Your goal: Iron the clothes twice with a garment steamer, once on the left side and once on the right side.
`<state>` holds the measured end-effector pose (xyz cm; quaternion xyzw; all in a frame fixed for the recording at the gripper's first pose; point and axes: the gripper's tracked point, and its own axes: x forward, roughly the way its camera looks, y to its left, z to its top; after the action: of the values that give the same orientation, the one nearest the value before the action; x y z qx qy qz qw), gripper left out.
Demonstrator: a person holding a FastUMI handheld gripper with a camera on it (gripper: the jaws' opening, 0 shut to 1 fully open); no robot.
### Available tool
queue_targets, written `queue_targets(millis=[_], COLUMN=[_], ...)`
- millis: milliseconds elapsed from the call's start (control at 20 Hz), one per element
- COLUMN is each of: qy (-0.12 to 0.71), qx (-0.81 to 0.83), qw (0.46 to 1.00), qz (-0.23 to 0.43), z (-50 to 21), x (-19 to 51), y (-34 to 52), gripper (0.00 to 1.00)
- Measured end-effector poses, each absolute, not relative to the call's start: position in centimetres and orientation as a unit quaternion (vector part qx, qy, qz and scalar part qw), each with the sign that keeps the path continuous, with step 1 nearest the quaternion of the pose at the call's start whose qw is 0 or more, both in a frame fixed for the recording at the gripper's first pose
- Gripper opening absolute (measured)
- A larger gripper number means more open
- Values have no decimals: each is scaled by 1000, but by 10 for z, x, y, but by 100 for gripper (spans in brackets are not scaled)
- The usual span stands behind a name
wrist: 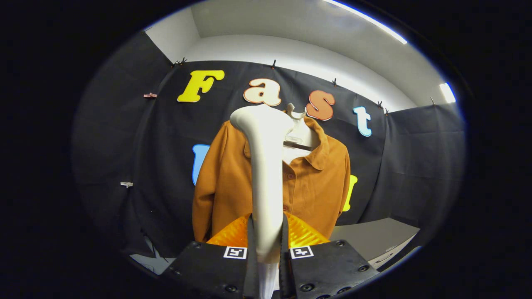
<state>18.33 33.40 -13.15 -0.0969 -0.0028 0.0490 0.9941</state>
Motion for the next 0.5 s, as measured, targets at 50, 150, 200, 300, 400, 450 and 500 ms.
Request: queue_targets(millis=[50, 150, 200, 300, 400, 450, 500], qy=[0, 7, 9, 12, 13, 17, 24], qx=[-100, -106, -111, -117, -121, -127, -128], qw=[994, 993, 993, 993, 992, 992, 991], qz=[48, 42, 38, 29, 20, 15, 13], z=[-138, -152, -158, -170, -180, -187, -194], x=[187, 196, 200, 210, 220, 224, 229], y=[338, 346, 347, 347, 347, 345, 344], gripper=[23, 23, 23, 23, 23, 23, 23])
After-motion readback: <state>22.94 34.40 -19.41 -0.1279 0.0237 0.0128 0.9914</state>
